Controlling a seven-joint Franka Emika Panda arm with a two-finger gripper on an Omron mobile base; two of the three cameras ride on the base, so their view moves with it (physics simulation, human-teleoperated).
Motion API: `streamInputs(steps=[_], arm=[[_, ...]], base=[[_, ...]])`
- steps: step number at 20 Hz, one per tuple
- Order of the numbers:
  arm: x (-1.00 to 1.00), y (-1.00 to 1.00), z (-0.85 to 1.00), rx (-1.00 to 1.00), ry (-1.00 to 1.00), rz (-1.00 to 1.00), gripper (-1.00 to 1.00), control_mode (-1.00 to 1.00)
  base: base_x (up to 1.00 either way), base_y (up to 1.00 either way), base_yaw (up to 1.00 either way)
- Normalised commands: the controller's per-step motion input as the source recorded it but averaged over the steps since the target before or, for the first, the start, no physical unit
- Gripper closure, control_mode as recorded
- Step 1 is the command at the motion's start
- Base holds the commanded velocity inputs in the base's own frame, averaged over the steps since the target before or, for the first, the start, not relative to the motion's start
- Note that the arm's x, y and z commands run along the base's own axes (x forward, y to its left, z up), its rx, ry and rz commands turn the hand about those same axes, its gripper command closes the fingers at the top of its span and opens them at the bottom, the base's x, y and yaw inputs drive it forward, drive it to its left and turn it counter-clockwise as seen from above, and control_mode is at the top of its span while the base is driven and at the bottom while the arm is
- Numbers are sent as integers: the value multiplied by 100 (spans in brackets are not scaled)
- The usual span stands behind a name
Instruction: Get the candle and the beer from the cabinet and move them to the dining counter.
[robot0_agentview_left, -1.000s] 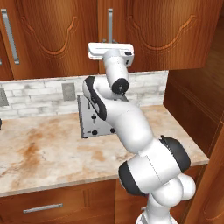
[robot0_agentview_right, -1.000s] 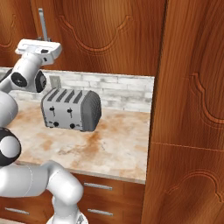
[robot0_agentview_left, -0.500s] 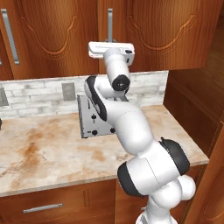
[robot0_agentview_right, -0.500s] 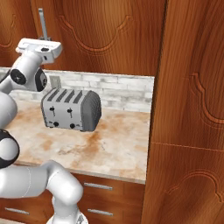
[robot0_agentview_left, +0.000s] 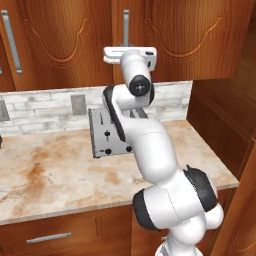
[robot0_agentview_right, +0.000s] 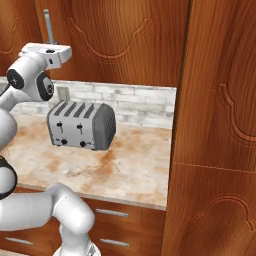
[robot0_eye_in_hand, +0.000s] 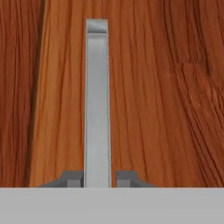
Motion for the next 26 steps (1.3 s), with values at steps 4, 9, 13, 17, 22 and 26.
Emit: streamInputs(steps=[4, 9, 13, 17, 22, 26], arm=[[-43, -39, 34, -3, 9, -18, 100, -100], [-62, -45, 33, -1, 8, -21, 100, -100], [-85, -59, 31, 0, 7, -23, 100, -100], [-94, -75, 20, 0, 5, -21, 100, -100], [-93, -78, 14, 0, 5, -20, 100, -100], [-96, -83, 12, 0, 5, -18, 100, -100]], base=[[0, 0, 0], [0, 0, 0], [0, 0, 0], [0, 0, 0], [0, 0, 0], [0, 0, 0]])
